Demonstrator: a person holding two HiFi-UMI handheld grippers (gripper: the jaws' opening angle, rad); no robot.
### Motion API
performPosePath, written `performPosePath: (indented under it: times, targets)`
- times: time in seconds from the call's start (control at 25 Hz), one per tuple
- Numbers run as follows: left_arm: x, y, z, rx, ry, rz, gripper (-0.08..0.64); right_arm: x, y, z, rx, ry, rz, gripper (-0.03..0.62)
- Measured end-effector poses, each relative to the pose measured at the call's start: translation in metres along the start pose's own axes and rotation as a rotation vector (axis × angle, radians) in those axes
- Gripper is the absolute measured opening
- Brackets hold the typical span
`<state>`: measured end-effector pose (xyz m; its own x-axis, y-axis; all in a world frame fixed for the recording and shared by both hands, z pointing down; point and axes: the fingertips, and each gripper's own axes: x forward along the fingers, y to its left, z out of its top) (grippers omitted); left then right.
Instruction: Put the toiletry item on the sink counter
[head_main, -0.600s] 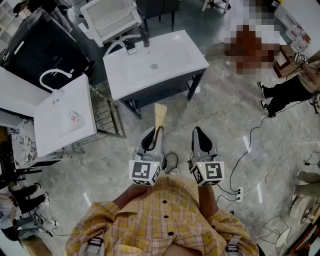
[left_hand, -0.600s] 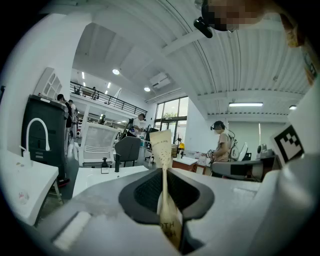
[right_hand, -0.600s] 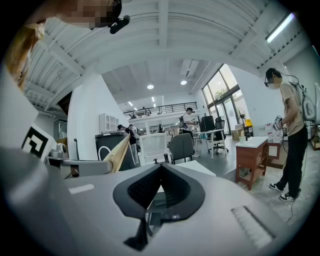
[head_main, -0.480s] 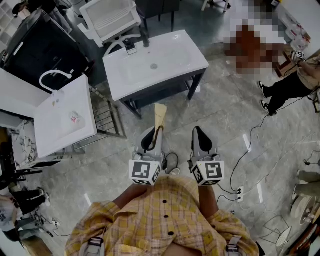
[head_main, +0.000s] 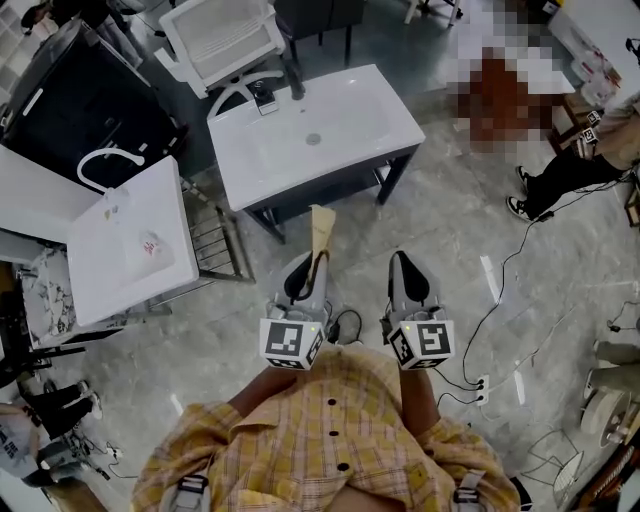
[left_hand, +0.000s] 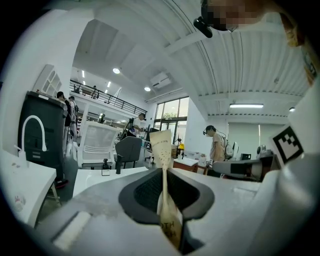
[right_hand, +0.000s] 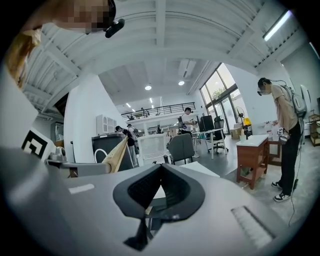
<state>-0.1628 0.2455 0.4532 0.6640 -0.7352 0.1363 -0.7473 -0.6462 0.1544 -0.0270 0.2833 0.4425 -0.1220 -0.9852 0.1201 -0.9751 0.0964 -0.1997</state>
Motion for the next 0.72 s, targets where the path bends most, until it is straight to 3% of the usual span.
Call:
performPosePath:
  times: [0.32,0.72]
  targets:
    - [0.006,0.028,0.0,-0.039,-0.017,-0.037,0.029,0.022,0.019,0.007,-0.073,0.005,-0.066,0.0]
    - [0.017,0.039,0.001,-0.068,-0.032,-0.064,0.029,0.034,0.02,0.007,-0.079,0.01,-0.086,0.0]
